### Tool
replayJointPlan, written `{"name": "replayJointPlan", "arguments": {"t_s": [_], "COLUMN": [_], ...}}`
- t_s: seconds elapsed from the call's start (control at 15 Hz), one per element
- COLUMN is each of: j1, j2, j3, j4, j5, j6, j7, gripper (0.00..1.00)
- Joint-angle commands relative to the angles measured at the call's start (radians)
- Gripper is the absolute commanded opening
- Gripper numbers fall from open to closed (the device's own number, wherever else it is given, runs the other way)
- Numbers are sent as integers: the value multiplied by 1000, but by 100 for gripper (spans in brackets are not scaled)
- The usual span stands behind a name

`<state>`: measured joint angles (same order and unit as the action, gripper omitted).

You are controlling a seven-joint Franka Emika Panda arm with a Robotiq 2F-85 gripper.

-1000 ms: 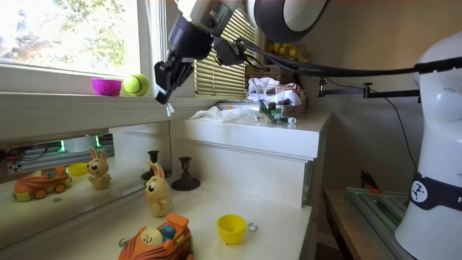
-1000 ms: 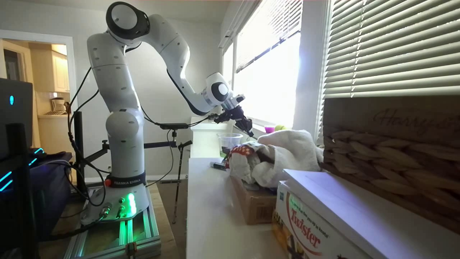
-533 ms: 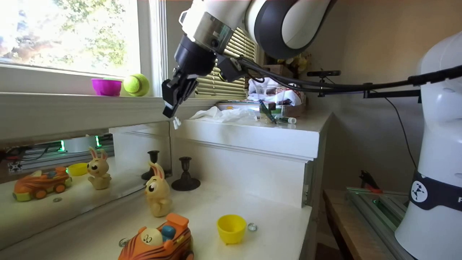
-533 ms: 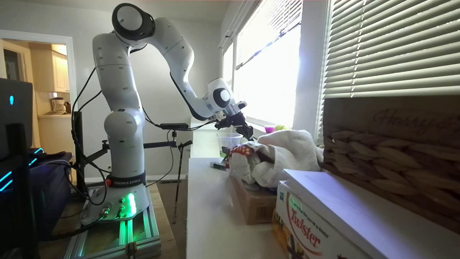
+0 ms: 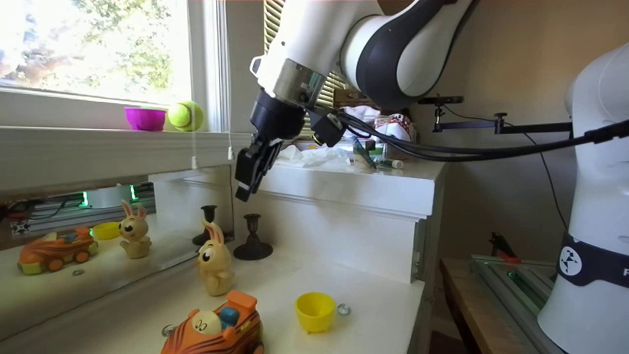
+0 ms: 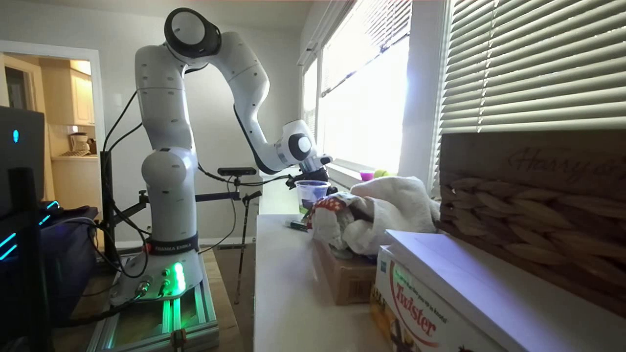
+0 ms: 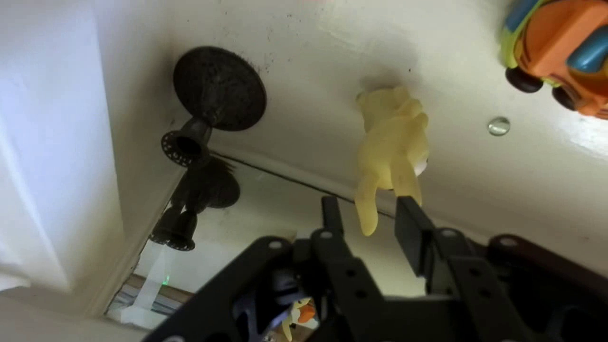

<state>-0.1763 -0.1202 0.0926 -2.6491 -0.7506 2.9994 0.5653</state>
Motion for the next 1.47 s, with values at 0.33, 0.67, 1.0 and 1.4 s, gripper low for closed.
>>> {"name": "replayJointPlan", "arguments": {"t_s": [0.33, 0.67, 1.0, 1.4], "j1": [82, 204, 190, 105], "j2": [-75, -275, -437, -466], "j3": [-4, -4, -3, -38], "j4": [-13, 17, 153, 286], "j5": [129, 472, 543, 529], "j6": [-63, -358, -709, -919], "j7": [-91, -308, -384, -345], "gripper": [99, 100, 100, 100]}}
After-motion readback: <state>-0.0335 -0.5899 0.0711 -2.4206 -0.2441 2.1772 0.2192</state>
